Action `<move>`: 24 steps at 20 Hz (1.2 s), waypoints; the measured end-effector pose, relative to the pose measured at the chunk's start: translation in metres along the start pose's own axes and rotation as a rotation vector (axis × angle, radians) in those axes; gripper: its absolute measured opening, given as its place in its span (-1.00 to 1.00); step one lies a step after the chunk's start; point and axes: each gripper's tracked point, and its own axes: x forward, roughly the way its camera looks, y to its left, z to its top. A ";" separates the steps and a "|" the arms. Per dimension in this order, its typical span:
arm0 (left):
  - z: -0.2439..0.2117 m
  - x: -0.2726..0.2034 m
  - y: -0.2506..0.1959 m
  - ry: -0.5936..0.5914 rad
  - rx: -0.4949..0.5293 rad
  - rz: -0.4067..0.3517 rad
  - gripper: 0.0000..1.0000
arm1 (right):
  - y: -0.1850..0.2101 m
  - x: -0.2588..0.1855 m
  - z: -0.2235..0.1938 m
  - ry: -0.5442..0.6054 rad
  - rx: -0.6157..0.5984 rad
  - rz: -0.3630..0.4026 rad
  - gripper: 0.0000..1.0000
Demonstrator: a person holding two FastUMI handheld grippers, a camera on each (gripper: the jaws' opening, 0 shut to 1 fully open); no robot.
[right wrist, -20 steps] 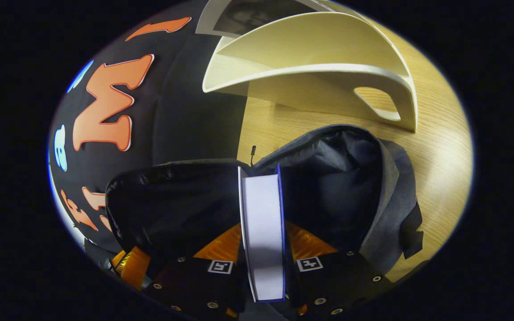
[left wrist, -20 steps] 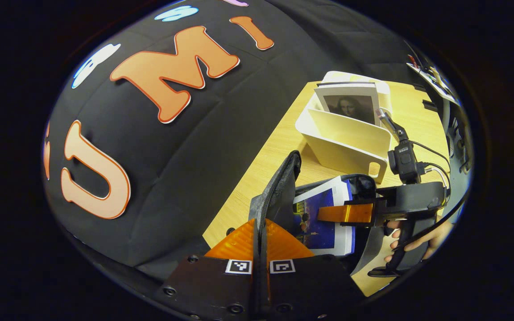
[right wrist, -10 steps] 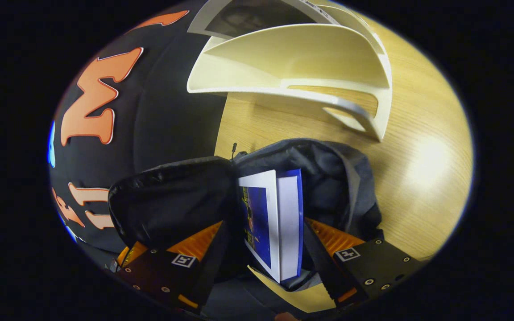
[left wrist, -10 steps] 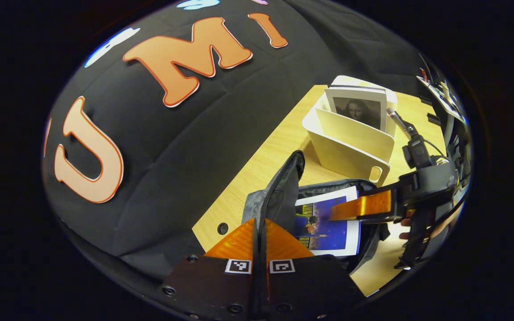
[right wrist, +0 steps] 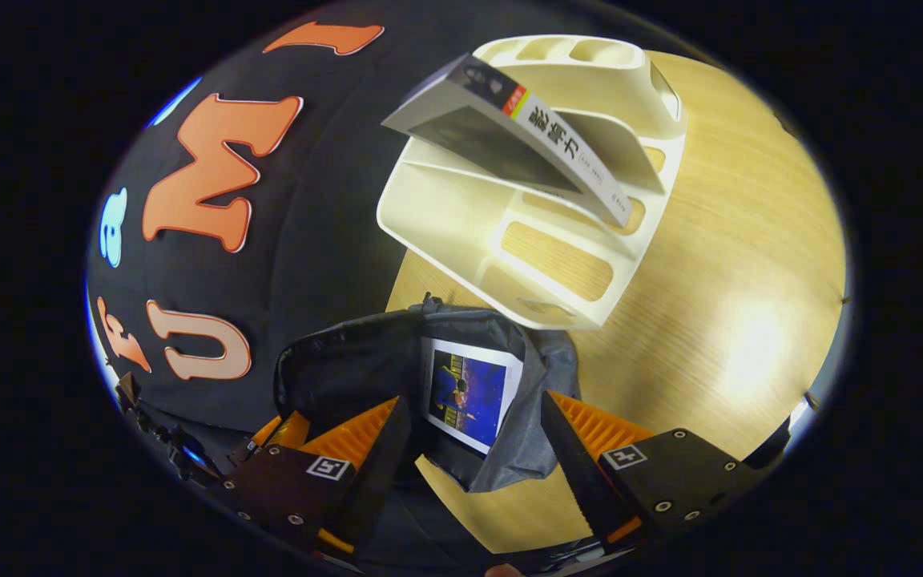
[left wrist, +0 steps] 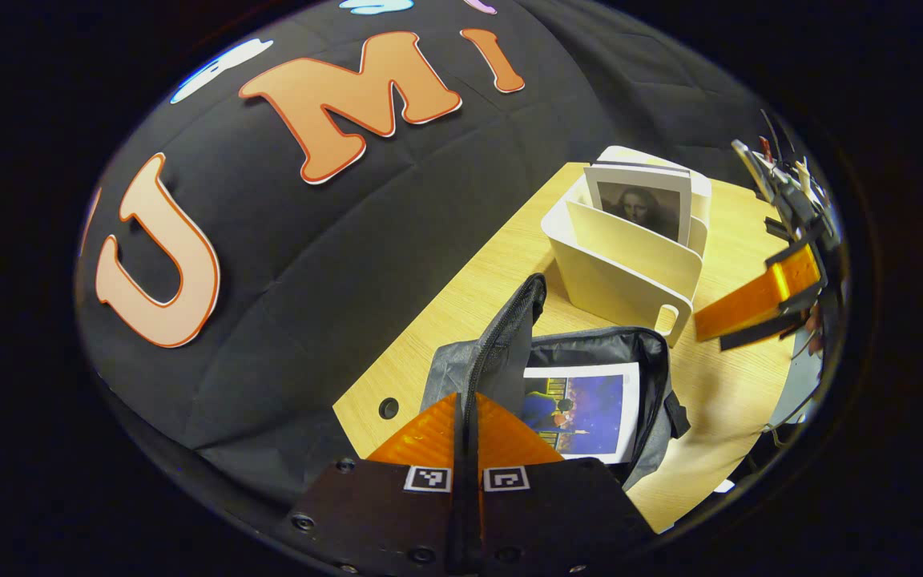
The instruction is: Open the schoolbag, grab two books from the bookshelf and put them into the schoolbag.
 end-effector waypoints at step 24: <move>-0.005 0.012 -0.002 0.049 0.015 0.007 -0.99 | 0.052 -0.059 0.222 0.110 -0.945 -0.440 0.97</move>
